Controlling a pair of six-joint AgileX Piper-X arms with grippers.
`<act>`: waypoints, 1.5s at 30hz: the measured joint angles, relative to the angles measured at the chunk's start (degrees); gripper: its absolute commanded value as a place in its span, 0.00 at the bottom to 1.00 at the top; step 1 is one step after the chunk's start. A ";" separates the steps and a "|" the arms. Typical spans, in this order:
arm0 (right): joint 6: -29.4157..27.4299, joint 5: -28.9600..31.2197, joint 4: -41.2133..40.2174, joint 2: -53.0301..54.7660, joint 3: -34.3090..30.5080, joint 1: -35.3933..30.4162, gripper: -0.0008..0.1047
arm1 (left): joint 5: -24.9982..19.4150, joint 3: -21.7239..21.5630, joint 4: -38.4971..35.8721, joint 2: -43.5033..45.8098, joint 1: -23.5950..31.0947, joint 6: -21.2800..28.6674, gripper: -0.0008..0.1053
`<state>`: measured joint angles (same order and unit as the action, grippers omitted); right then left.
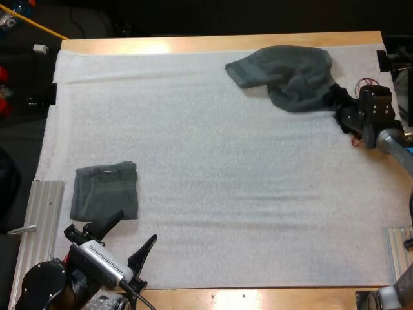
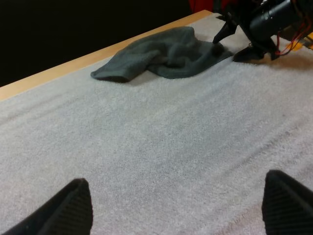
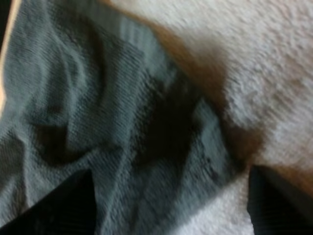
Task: Pick towel from pile, fold and stack
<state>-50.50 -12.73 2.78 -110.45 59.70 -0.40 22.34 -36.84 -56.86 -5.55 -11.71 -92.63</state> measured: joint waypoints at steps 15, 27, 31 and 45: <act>2.49 0.60 3.70 -2.88 0.72 0.00 0.30 | 0.00 0.00 0.00 0.00 0.00 -0.46 0.66; -3.22 -2.97 -2.75 -1.56 0.72 0.78 0.01 | 0.00 0.00 0.00 0.00 0.00 -0.46 0.66; -10.79 -3.63 -11.79 2.77 0.60 3.63 0.01 | 0.00 0.00 0.00 0.00 0.00 -0.46 0.66; -20.82 -4.38 -33.10 23.90 0.60 18.12 0.01 | 0.00 0.00 0.00 0.00 0.00 -0.46 0.66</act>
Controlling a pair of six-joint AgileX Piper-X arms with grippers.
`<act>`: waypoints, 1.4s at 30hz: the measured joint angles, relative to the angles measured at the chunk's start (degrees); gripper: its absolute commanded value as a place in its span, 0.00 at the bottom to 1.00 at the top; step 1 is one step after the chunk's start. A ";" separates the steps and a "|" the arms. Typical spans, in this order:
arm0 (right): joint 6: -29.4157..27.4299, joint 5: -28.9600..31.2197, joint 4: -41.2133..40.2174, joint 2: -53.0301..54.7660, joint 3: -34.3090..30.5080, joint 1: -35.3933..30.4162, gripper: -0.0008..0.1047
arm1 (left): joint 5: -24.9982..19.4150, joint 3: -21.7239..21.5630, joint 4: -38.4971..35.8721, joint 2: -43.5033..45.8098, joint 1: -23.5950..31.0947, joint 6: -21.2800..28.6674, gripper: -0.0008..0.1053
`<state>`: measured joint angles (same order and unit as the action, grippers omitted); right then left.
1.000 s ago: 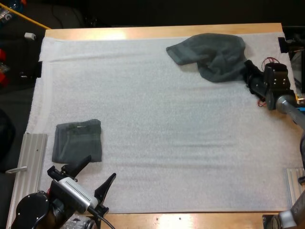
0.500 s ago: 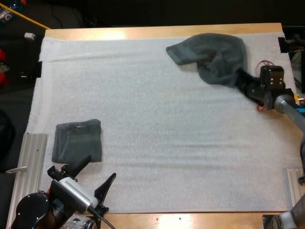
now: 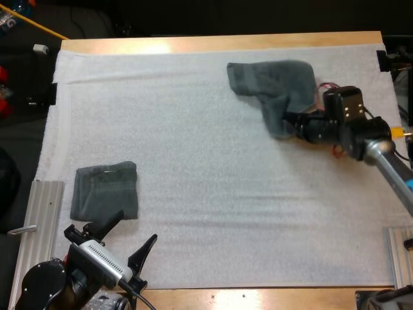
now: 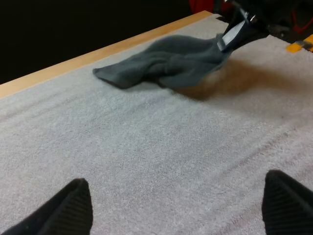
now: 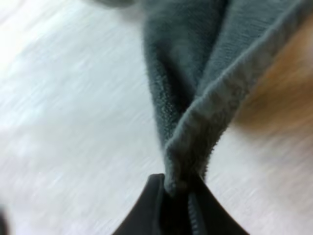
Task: Pick towel from pile, fold and stack
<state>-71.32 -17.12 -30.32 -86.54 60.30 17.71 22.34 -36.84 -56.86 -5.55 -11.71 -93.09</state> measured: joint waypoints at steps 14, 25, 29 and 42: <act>0.07 -0.56 -8.07 11.94 0.00 17.27 0.01 | 0.00 0.00 0.00 0.00 0.00 0.00 0.66; 2.96 4.49 -3.51 11.95 0.00 29.28 0.01 | 0.00 0.00 0.00 0.00 0.00 0.00 0.66; 3.14 5.43 -1.78 11.95 0.00 31.50 0.05 | 0.00 0.00 0.00 0.00 0.00 0.00 0.66; 2.25 -1.27 -7.21 11.95 0.00 31.90 0.70 | 0.00 0.00 -0.11 0.00 0.00 0.00 0.66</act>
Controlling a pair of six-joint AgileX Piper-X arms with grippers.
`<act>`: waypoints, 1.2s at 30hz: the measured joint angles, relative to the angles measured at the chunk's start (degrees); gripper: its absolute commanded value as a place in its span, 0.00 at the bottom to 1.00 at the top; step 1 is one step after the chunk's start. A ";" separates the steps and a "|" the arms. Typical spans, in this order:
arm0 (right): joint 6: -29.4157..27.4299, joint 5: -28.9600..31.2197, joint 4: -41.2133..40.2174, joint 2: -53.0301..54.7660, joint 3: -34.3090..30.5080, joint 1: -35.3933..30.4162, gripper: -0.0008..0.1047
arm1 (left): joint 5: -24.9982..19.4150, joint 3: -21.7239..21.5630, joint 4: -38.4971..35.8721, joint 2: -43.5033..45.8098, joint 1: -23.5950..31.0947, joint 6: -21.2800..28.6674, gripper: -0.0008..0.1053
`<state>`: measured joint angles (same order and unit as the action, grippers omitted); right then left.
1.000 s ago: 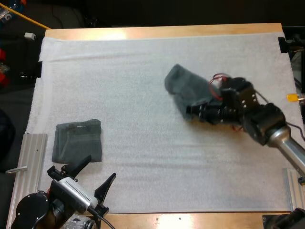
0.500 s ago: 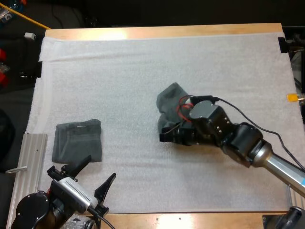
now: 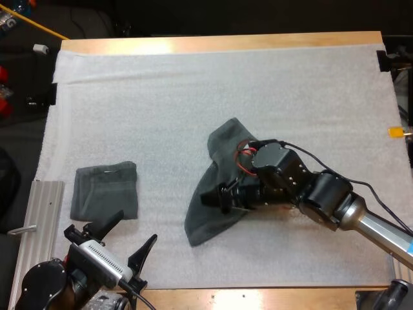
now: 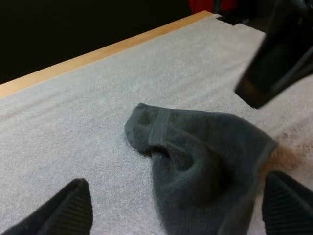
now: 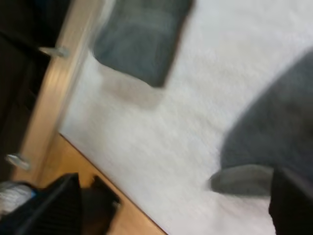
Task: Pick towel from pile, fold and stack
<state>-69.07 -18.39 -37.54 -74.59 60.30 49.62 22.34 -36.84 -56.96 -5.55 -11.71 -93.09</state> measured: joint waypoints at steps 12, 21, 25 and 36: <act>-6.33 15.11 -13.91 0.00 0.00 -0.46 0.67 | 0.09 0.00 -6.01 0.00 0.00 -0.15 0.66; -7.85 16.38 -16.08 0.00 -0.76 -11.20 0.67 | 0.09 0.00 -6.30 0.00 0.00 -0.22 0.66; -8.53 13.42 -16.26 0.00 -3.94 -16.90 0.67 | 0.09 0.00 -6.30 0.00 0.00 -0.22 0.66; -8.51 10.01 -10.18 0.00 -13.87 -20.55 0.67 | 0.09 0.00 -6.30 0.00 0.00 -0.22 0.66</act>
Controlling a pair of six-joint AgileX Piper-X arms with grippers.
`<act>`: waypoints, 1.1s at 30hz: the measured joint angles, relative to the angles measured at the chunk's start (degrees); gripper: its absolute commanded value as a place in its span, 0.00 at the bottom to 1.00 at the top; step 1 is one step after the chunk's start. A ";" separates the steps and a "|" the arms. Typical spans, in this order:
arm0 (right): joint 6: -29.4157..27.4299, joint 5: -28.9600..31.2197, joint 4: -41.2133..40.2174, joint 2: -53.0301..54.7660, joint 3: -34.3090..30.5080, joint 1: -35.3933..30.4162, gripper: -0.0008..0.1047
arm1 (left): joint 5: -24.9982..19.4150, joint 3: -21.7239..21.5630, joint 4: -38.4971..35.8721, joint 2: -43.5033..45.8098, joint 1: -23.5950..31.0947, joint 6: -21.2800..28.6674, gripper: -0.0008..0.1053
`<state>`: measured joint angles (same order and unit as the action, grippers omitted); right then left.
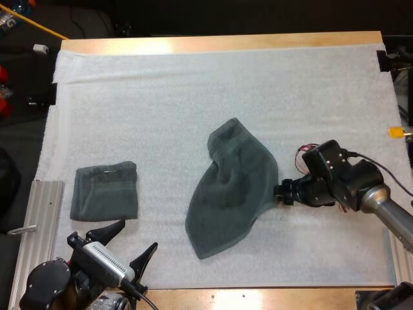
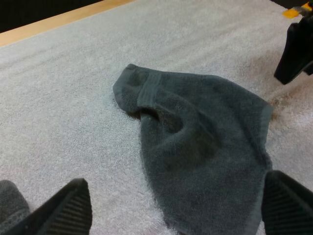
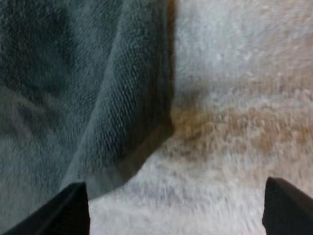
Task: Pick towel from pile, fold and stack
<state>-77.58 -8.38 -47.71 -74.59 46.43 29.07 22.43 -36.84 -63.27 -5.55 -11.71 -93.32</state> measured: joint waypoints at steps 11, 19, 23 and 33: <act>6.87 0.17 10.40 -3.61 -5.82 0.00 0.67 | 0.00 0.00 0.00 0.00 0.00 0.00 0.66; 10.66 -1.39 15.67 -9.63 -6.01 0.00 0.67 | 0.00 0.00 0.00 0.00 0.00 0.00 0.66; 12.86 -3.90 19.00 -10.60 -6.01 0.00 0.67 | 0.00 0.00 0.00 0.00 0.00 0.00 0.66; 13.95 -4.16 20.15 -10.61 -6.01 0.00 0.59 | 0.00 0.00 0.00 0.00 0.00 0.00 0.66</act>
<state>-63.63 -12.55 -27.56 -85.20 40.43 29.07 22.43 -36.84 -63.27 -5.55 -11.71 -93.32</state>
